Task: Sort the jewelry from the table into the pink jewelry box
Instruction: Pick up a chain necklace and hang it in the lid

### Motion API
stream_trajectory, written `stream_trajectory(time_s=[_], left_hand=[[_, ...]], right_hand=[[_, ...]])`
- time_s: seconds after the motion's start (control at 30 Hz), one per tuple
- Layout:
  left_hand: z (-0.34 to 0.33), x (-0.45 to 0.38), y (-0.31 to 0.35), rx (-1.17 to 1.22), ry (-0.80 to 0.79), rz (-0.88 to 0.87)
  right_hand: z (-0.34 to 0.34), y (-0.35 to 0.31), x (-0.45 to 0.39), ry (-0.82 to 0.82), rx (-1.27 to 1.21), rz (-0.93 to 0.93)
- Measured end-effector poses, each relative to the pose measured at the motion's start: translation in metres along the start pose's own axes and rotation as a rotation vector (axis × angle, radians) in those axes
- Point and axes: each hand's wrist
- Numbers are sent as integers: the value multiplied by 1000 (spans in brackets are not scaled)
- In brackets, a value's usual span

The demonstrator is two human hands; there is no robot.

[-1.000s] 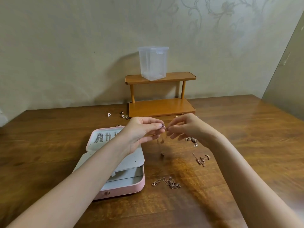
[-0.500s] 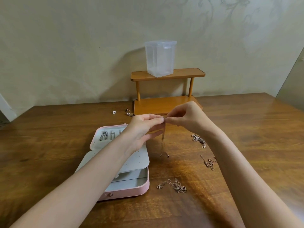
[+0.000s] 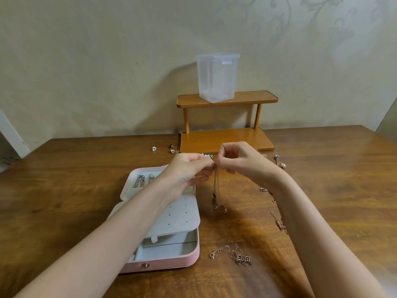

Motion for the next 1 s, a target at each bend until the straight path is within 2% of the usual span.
stream_trajectory(time_s=[0.13, 0.27, 0.43, 0.53, 0.63, 0.7, 0.8, 0.93, 1.0], left_hand=[[-5, -4, -2, 97, 25, 87], [-1, -6, 1, 265, -24, 206], [3, -2, 2, 391, -143, 199], [4, 0, 1, 284, -213, 165], [5, -1, 2, 39, -217, 143], [4, -1, 4, 27, -214, 135], [0, -1, 2, 160, -132, 108], [-8, -4, -4, 87, 86, -47], [-10, -3, -2, 189, 100, 0]], right_hand=[[-4, 8, -4, 66, 73, 41], [-4, 7, -6, 62, 115, 150], [-5, 17, -4, 21, -260, 118], [-8, 20, -4, -21, -385, 49], [-8, 15, -3, -78, -299, 29], [-7, 12, -2, -70, -256, 24], [-9, 9, -3, 8, -237, 16], [-16, 8, -2, 96, -300, 12], [-18, 6, -3, 142, -260, 43]])
Point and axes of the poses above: each hand's wrist, its own x-axis away from the middle knuckle, its own z-axis out of the back of the hand, y = z × x, and after that the axes turned 1 degree about -z, right-handed
